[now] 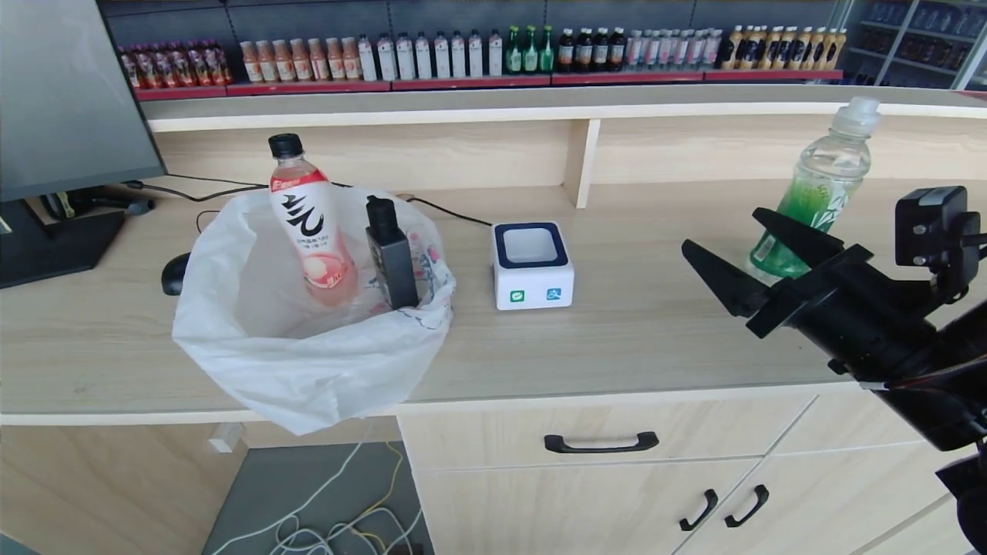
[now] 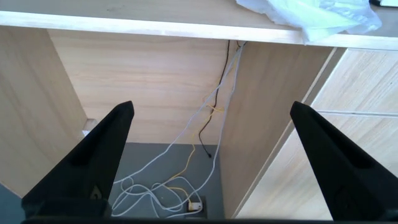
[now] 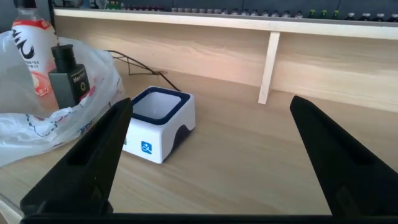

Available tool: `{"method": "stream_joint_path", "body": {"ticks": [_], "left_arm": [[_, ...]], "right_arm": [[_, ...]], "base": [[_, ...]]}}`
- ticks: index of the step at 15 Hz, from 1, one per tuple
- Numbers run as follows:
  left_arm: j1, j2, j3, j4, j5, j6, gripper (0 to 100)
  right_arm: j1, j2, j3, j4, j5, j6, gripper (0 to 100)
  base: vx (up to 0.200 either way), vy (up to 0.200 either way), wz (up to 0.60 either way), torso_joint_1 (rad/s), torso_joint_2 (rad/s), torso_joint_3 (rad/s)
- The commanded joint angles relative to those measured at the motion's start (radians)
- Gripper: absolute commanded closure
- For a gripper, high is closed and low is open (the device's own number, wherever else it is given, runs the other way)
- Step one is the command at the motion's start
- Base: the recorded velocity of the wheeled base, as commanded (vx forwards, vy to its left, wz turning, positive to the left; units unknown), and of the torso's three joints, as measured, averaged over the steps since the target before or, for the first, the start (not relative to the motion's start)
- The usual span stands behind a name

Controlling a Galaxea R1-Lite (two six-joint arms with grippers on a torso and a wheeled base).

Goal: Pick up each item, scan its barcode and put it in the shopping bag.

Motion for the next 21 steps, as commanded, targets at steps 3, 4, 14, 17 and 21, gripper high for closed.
{"method": "stream_joint_path", "body": {"ticks": [3, 4, 14, 17, 21], "left_arm": [[0.000, 0.000, 0.000, 0.000, 0.000, -0.001, 0], [0.000, 0.000, 0.000, 0.002, 0.000, -0.001, 0], [0.000, 0.000, 0.000, 0.000, -0.002, 0.002, 0], [0.000, 0.000, 0.000, 0.000, -0.002, 0.002, 0], [0.000, 0.000, 0.000, 0.000, 0.000, 0.002, 0]], "right_arm": [[0.000, 0.007, -0.001, -0.001, 0.001, 0.000, 0], [0.000, 0.010, -0.001, -0.001, 0.001, 0.001, 0], [-0.012, 0.064, -0.001, -0.001, -0.038, -0.003, 0], [-0.005, 0.092, -0.131, 0.093, -0.190, 0.020, 0], [-0.003, 0.104, -0.304, 0.333, -0.314, 0.020, 0]], "base": [[0.000, -0.200, 0.00, -0.002, 0.00, 0.007], [0.000, -0.200, 0.00, 0.002, -0.01, 0.002], [0.000, -0.140, 0.00, 0.003, 0.00, 0.002], [0.000, 0.000, 0.00, 0.000, 0.00, 0.000], [0.000, 0.000, 0.00, 0.000, 0.00, 0.000]]}}
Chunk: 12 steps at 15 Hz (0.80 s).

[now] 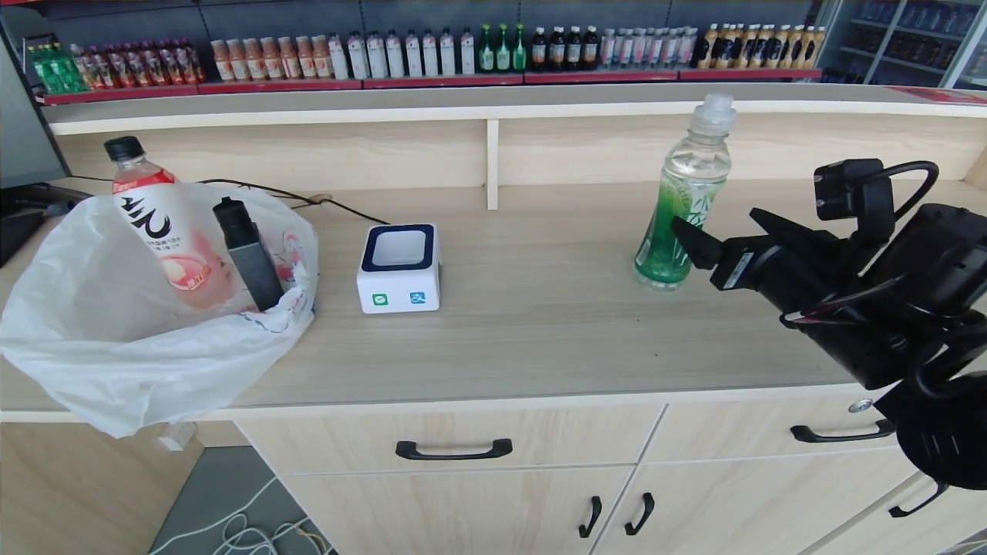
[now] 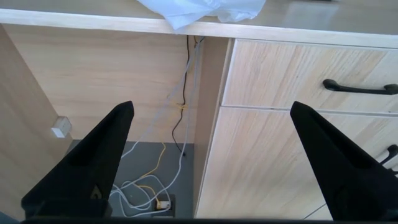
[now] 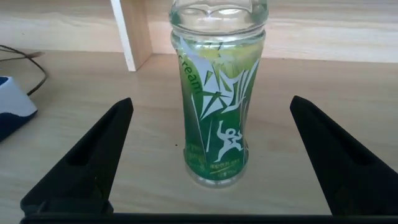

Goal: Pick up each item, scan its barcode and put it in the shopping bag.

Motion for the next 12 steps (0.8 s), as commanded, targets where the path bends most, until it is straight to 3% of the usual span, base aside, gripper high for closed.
{"method": "stream_joint_path", "body": {"ticks": [1, 12], "left_arm": [[0.000, 0.000, 0.000, 0.000, -0.001, 0.000, 0], [0.000, 0.000, 0.000, 0.000, -0.001, 0.000, 0]], "right_arm": [[0.011, 0.023, -0.053, 0.029, -0.011, -0.003, 0], [0.004, 0.146, -0.132, 0.021, -0.016, -0.018, 0]], "base": [[0.000, 0.000, 0.00, 0.000, 0.00, 0.000], [0.000, 0.000, 0.00, 0.000, 0.00, 0.000]]}}
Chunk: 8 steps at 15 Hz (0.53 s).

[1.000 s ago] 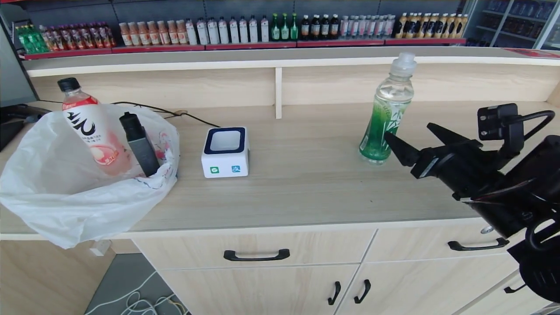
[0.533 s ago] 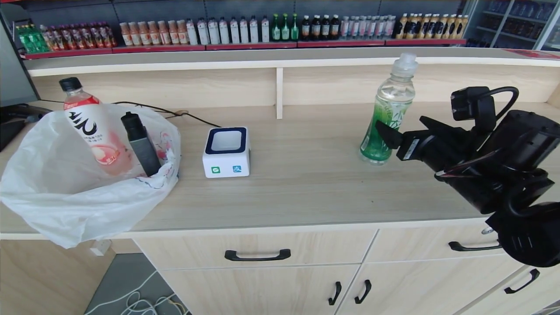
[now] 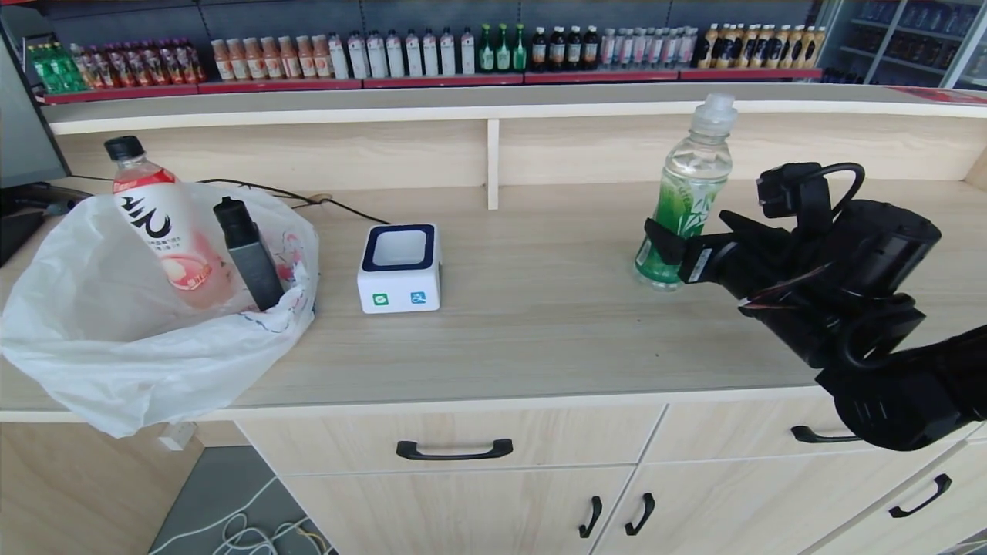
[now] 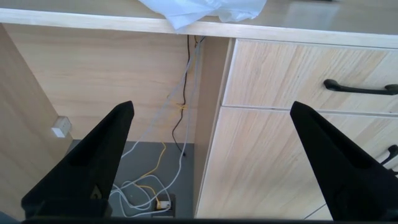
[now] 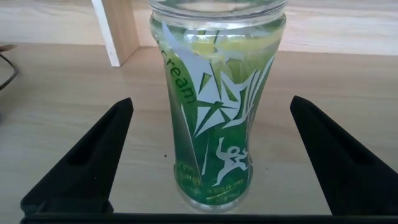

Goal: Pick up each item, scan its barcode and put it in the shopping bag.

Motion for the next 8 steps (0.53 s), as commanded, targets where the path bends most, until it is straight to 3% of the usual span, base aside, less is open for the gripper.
{"method": "stream_joint_path", "body": {"ticks": [1, 8], "left_arm": [[0.000, 0.000, 0.000, 0.000, -0.001, 0.000, 0], [0.000, 0.000, 0.000, 0.000, 0.000, 0.000, 0]], "right_arm": [[-0.002, 0.036, -0.028, -0.003, 0.000, -0.002, 0], [-0.009, 0.117, -0.172, -0.002, 0.005, 0.001, 0]], "base": [[0.000, 0.000, 0.00, 0.000, 0.00, 0.000], [0.000, 0.000, 0.00, 0.000, 0.00, 0.000]]}}
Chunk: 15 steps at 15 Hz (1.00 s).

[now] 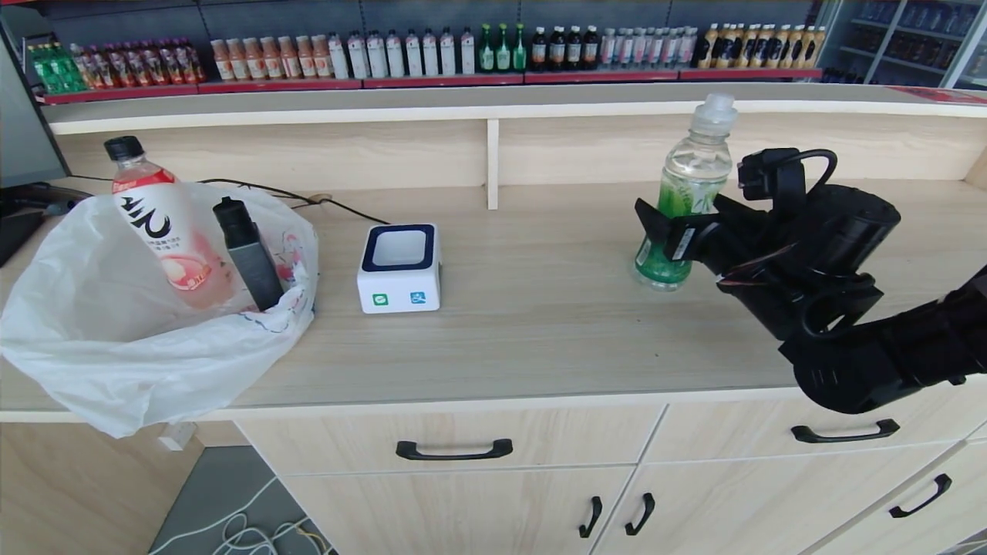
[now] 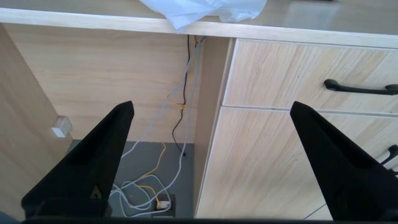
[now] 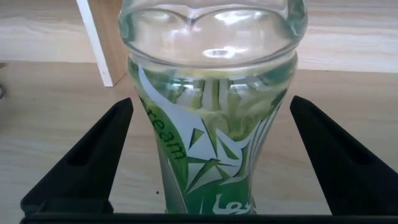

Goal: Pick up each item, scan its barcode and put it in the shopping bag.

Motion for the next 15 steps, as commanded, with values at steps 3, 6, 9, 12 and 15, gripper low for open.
{"method": "stream_joint_path", "body": {"ticks": [3, 6, 9, 12, 15], "left_arm": [[0.000, 0.000, 0.000, 0.000, -0.001, 0.000, 0], [0.000, 0.000, 0.000, 0.000, -0.001, 0.000, 0], [0.000, 0.000, 0.000, 0.000, -0.001, 0.000, 0], [0.000, 0.000, 0.000, 0.000, -0.001, 0.000, 0], [0.000, 0.000, 0.000, 0.000, -0.001, 0.000, 0]], "right_arm": [[0.000, 0.033, -0.043, 0.003, 0.005, 0.005, 0], [-0.001, 0.033, -0.046, 0.004, 0.008, 0.006, 0], [0.000, 0.037, -0.060, 0.004, 0.006, 0.006, 0], [0.003, 0.037, -0.071, 0.004, 0.000, 0.005, 100], [0.003, 0.031, -0.066, 0.004, 0.000, 0.003, 100]], "base": [[0.000, 0.000, 0.00, 0.000, 0.00, 0.000], [0.000, 0.000, 0.00, 0.000, 0.00, 0.000], [0.000, 0.000, 0.00, 0.000, 0.00, 0.000], [0.000, 0.000, 0.00, 0.000, 0.00, 0.000], [0.000, 0.000, 0.00, 0.000, 0.00, 0.000]]}}
